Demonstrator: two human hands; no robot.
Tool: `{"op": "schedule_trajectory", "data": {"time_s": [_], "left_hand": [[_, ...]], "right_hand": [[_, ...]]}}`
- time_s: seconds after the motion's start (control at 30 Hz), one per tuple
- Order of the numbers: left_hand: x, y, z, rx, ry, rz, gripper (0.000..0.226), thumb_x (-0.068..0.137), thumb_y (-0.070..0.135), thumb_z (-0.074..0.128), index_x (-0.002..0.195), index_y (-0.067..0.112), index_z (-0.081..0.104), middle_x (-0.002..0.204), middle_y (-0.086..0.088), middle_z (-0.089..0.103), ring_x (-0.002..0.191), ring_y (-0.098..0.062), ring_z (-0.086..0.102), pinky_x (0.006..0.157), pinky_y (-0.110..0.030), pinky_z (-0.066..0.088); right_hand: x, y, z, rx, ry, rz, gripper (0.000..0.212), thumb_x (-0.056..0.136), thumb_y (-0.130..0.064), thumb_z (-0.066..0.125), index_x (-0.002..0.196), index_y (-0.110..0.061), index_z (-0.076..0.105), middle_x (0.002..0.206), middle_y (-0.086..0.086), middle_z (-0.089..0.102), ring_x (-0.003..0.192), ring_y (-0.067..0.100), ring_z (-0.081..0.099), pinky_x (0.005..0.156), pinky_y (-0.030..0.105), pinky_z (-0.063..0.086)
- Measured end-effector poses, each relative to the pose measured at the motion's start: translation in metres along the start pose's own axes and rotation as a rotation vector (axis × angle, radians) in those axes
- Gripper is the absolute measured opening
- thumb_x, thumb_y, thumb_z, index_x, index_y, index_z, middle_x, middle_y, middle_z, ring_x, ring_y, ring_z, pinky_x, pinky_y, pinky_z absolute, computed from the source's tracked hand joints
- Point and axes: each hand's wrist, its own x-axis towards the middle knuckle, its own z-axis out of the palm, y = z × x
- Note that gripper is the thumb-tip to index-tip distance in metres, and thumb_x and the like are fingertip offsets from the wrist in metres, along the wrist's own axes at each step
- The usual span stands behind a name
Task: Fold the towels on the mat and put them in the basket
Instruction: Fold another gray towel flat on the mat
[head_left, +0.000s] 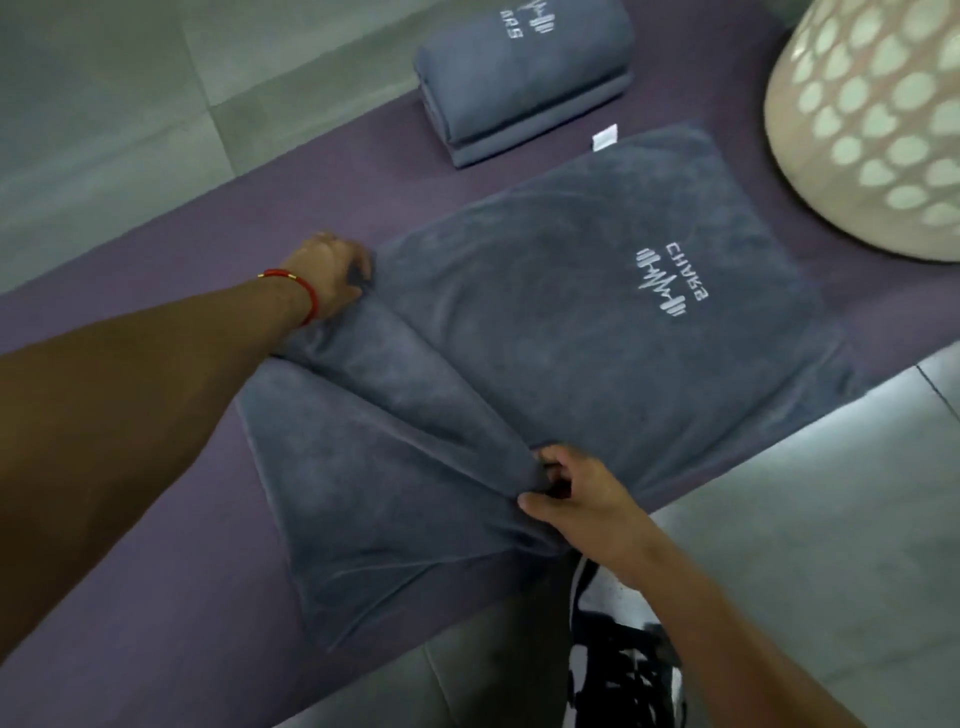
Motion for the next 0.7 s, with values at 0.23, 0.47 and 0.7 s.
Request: {"op": "schedule_trajectory", "data": {"time_s": [0.23,0.47,0.7], "left_hand": [[0.022,0.059,-0.048,-0.016,0.044,0.060,0.012,0.094,0.013,0.057,0.103,0.008,0.064,0.110,-0.018,0.067,0.102,-0.036,0.060,0.087,-0.035,0.042],[0.062,0.168,-0.091,-0.250,0.275,0.218,0.009,0.088,0.011,0.063,0.096,0.010,0.068,0.096,-0.012,0.070,0.086,-0.017,0.060,0.074,-0.018,0.042],[0.130,0.284,-0.102,-0.239,0.382,0.403,0.017,0.095,0.015,0.055,0.106,0.009,0.066,0.107,-0.014,0.069,0.103,-0.030,0.062,0.082,-0.029,0.041]], "right_hand": [[-0.009,0.021,-0.062,0.031,0.141,-0.090,0.024,0.091,-0.007,0.069,0.096,-0.031,0.069,0.085,-0.011,0.074,0.087,0.003,0.069,0.086,0.023,0.054],[-0.031,0.049,-0.160,-0.135,0.667,-0.135,0.013,0.091,-0.009,0.070,0.101,-0.012,0.077,0.081,0.000,0.073,0.070,0.002,0.065,0.066,0.005,0.044],[-0.023,0.079,-0.231,-0.023,0.913,-0.126,0.012,0.096,-0.022,0.064,0.101,-0.028,0.073,0.080,-0.010,0.072,0.072,-0.001,0.066,0.060,0.004,0.044]]}}
